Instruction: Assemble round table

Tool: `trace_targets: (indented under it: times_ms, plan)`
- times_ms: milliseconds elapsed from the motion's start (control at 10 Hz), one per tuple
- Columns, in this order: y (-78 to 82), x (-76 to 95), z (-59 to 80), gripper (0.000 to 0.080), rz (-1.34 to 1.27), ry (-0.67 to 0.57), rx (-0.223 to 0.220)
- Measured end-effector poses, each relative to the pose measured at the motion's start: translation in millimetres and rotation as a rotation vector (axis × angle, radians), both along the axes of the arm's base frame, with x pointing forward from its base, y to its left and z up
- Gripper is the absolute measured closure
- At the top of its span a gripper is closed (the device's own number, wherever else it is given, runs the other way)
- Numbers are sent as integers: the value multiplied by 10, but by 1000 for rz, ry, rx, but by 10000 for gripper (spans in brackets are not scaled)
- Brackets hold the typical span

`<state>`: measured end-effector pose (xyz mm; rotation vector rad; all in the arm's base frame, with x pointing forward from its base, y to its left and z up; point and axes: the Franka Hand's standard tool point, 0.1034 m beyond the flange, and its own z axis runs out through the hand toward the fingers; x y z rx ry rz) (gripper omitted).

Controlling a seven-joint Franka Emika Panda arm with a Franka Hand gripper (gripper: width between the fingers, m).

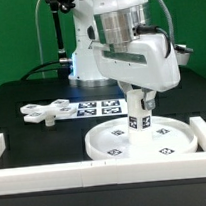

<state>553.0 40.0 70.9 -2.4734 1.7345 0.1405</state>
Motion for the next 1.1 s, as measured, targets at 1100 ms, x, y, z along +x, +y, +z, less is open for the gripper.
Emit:
trace_targets:
  times_ms: [1100]
  plan:
    - [-24, 99, 26, 390, -895, 43, 98]
